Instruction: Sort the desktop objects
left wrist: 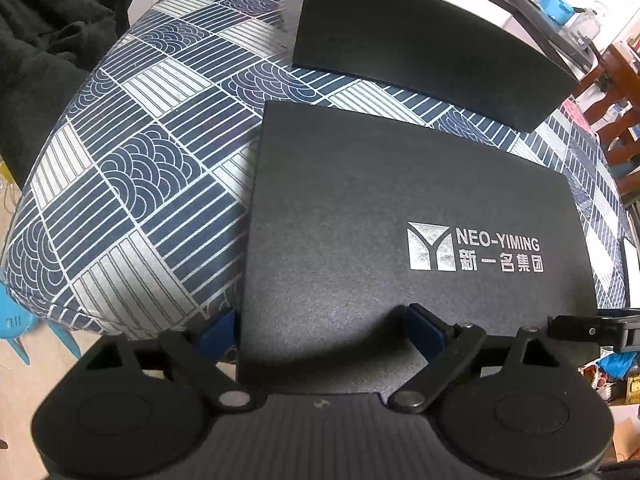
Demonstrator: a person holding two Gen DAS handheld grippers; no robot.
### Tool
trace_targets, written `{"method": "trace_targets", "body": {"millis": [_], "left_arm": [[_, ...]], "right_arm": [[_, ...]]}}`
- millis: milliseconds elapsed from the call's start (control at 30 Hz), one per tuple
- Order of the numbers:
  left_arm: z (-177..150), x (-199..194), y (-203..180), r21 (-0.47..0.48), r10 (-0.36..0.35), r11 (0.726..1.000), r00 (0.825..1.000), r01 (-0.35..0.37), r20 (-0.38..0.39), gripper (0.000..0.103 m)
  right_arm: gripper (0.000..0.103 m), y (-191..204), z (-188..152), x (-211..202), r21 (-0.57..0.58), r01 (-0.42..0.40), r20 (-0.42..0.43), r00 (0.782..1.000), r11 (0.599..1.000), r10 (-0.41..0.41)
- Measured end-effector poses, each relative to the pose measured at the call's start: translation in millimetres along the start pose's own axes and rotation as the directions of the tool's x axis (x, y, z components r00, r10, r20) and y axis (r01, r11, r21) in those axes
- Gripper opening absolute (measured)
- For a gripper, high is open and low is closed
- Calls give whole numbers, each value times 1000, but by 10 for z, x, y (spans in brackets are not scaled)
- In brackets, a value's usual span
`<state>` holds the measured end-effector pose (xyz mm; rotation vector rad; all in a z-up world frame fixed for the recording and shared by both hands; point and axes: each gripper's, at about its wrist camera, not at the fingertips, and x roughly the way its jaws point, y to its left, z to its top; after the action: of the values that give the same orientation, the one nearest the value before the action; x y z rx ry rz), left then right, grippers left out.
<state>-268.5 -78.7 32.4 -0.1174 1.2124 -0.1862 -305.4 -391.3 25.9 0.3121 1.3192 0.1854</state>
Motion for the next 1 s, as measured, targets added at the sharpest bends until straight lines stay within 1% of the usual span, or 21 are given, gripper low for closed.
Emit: {"method": "trace_targets", "body": {"millis": [200, 1000], "left_arm": [[-32, -4, -25, -1, -1, 1000, 1000, 1, 7, 103], [88, 42, 48, 23, -45, 999, 997, 46, -55, 103]], "right_arm": [[103, -3, -27, -5, 23, 6, 15, 1000, 1000, -7], [103, 5, -75, 5, 102, 26, 39, 999, 994, -31]]}}
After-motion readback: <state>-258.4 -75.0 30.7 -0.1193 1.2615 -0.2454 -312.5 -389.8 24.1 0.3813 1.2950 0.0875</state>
